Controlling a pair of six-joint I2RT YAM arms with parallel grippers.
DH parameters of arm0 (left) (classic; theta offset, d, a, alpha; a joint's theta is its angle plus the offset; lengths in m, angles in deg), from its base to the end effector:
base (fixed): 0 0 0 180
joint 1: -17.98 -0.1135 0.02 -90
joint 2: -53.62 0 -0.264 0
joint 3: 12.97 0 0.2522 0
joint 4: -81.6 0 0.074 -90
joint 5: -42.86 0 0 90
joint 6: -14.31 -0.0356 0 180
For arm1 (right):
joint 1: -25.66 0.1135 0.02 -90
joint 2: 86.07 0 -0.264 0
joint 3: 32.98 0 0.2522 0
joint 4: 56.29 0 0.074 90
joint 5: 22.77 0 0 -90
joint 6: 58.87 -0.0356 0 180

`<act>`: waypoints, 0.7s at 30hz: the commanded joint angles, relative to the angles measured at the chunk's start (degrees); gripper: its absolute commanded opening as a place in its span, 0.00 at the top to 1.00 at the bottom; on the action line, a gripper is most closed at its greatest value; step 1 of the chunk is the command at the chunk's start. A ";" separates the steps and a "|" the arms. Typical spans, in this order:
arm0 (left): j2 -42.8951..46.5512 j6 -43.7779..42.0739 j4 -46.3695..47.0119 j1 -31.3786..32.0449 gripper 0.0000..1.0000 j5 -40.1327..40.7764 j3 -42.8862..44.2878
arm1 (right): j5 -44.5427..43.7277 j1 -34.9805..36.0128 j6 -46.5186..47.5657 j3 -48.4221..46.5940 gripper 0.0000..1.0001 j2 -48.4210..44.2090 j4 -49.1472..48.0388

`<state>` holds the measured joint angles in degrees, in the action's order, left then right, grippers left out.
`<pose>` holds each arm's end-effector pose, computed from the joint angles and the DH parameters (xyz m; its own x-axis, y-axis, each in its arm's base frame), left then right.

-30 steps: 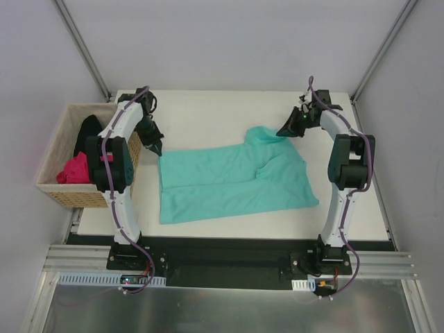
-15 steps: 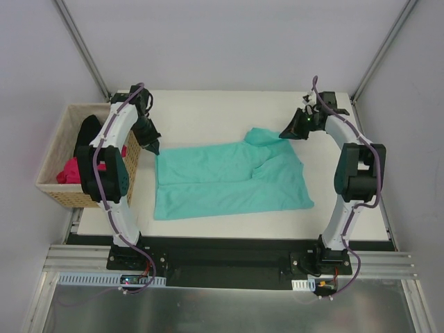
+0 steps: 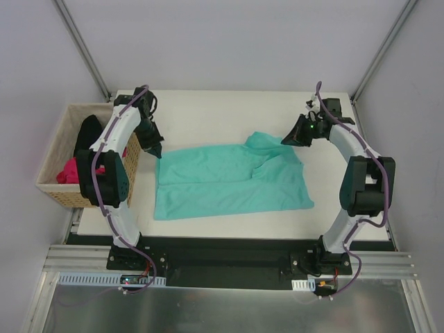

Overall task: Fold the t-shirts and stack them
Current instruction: Fold the other side of the tshirt into a rectangle

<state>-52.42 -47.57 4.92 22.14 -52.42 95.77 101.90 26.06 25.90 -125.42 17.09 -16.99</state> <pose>0.3738 -0.0305 0.2739 -0.8915 -0.4057 -0.2017 -0.3658 0.9071 -0.2081 0.3941 0.0230 0.2445 -0.7969 0.0694 -0.6001 -0.2998 0.8169 0.4926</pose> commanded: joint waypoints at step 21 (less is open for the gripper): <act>11.11 -1.93 -6.52 0.58 1.00 4.84 -4.98 | -3.74 0.12 1.89 7.92 0.99 -18.33 3.11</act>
<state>-44.59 -48.38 1.16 22.17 -49.45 91.64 98.86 26.06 26.16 -118.05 2.90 -15.61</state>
